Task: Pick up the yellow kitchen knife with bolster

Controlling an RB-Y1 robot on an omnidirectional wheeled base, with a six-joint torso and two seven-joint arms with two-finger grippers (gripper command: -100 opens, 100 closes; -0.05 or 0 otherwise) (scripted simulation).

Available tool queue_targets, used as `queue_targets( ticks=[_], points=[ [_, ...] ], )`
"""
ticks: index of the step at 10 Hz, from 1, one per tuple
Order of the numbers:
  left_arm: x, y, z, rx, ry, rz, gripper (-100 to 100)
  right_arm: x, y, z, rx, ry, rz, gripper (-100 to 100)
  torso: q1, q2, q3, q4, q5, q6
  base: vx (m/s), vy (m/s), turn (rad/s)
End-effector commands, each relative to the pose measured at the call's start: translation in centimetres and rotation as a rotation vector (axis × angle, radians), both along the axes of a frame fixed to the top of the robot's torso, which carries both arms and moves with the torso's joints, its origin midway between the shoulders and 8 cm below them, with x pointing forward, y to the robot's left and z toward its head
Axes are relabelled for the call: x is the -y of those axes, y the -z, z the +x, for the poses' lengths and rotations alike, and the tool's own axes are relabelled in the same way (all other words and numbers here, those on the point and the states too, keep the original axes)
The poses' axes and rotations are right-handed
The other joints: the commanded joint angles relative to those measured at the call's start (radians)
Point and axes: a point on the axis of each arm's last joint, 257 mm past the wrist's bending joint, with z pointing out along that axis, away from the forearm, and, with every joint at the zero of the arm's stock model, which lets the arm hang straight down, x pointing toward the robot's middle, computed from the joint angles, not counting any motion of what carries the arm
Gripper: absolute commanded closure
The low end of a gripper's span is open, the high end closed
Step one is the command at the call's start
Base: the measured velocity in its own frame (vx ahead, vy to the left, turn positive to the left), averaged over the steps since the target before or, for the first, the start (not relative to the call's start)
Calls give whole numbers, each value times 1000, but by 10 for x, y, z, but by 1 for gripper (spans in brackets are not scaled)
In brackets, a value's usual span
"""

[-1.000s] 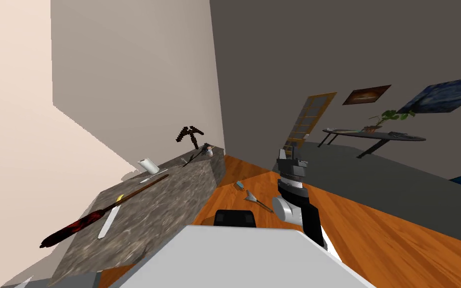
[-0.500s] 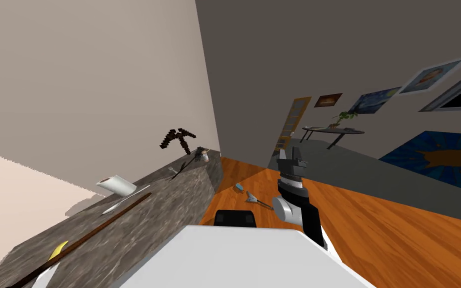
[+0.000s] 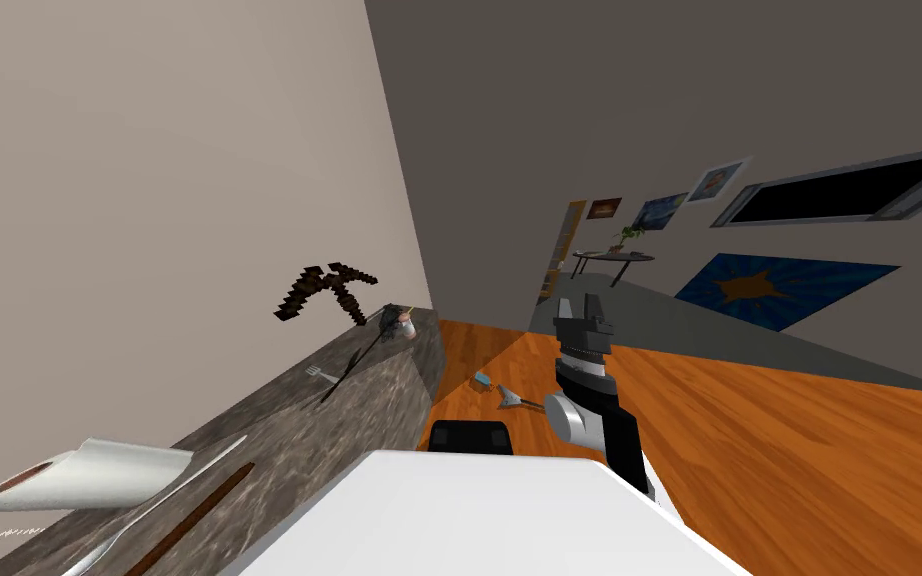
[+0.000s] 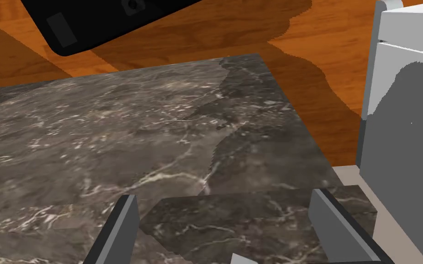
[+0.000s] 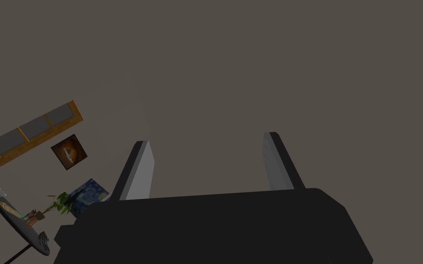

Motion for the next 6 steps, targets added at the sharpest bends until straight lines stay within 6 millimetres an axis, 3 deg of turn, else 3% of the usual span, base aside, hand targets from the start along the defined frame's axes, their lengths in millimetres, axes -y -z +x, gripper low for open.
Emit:
queue_targets(
  ticks=[1,3,4,5,6],
  points=[
    [-17,-4,-4,-36,1,24,-100,0,0,0,0,0,0,0,0,0,0,0,0,0,36,226,-199],
    [-32,-8,-11,-64,2,48,-100,0,0,0,0,0,0,0,-6,5,3,1,-1,-1,5,203,-127],
    [-27,-7,-7,-54,2,39,-100,0,0,0,0,0,0,0,-6,6,3,1,-1,-1,-5,101,-33],
    [-28,-7,-8,-56,2,42,0,0,0,0,0,0,0,0,-13,6,4,2,-2,-1,0,20,-2],
    [-25,0,-8,-54,3,43,-100,0,0,0,0,0,1,0,-19,7,4,2,-4,-2,0,20,1]
  ],
)
